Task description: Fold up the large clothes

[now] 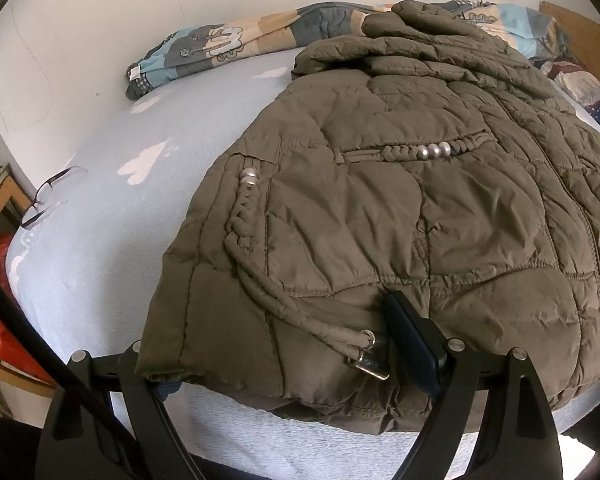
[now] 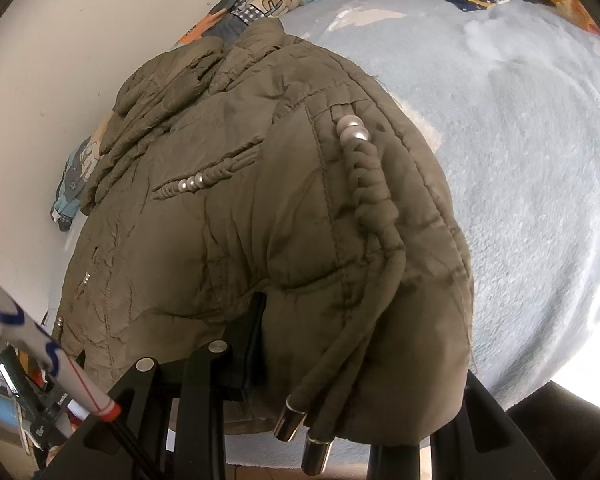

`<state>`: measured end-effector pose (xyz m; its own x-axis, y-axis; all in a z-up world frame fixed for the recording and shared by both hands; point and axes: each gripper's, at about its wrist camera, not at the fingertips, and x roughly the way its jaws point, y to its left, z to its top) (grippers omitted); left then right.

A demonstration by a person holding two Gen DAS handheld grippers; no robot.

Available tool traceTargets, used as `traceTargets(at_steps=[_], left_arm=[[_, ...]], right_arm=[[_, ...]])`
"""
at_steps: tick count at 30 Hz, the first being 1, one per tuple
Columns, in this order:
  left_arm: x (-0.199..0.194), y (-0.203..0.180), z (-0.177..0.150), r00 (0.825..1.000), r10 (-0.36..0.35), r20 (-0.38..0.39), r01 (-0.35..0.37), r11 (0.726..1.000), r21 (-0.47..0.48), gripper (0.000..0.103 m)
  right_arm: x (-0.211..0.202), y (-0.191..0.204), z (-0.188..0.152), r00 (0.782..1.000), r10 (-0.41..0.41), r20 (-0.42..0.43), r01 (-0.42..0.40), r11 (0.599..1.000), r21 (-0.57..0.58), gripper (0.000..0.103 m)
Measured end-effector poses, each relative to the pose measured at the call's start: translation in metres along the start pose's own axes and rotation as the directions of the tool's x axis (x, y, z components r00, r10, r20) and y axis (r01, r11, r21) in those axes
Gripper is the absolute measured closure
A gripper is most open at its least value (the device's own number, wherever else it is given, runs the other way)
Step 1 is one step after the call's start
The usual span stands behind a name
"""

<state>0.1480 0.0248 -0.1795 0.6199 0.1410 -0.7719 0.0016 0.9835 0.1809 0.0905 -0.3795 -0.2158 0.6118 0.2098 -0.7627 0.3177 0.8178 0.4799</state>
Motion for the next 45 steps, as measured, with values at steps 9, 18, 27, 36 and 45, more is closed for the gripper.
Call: traceTargets(at_steps=[9,18,27,36,45], left_arm=[[-0.003,-0.002,0.001,1.0,0.007,0.012,-0.008,1.0,0.022,0.017],[-0.006,-0.004,0.0,1.0,0.006,0.023,-0.007,0.999,0.044,0.023],[-0.01,-0.008,0.001,0.999,0.012,0.041,-0.015,0.998,0.065,0.035],[-0.015,-0.01,0.004,0.998,0.018,0.053,-0.022,0.997,0.069,0.045],[-0.022,-0.009,0.004,0.997,0.019,0.079,-0.026,0.996,0.081,0.054]], right_arm=[[0.0,0.002,0.002,1.0,-0.014,-0.014,0.014,1.0,-0.008,0.066],[0.002,0.004,0.004,0.999,-0.03,-0.018,0.029,0.999,-0.013,0.066],[-0.002,0.01,0.003,1.0,-0.028,0.012,0.029,0.999,-0.039,0.073],[-0.008,0.011,0.002,0.999,-0.021,0.033,0.023,0.998,-0.052,0.076],[-0.016,0.013,0.003,0.998,-0.027,0.059,0.032,0.997,-0.075,0.076]])
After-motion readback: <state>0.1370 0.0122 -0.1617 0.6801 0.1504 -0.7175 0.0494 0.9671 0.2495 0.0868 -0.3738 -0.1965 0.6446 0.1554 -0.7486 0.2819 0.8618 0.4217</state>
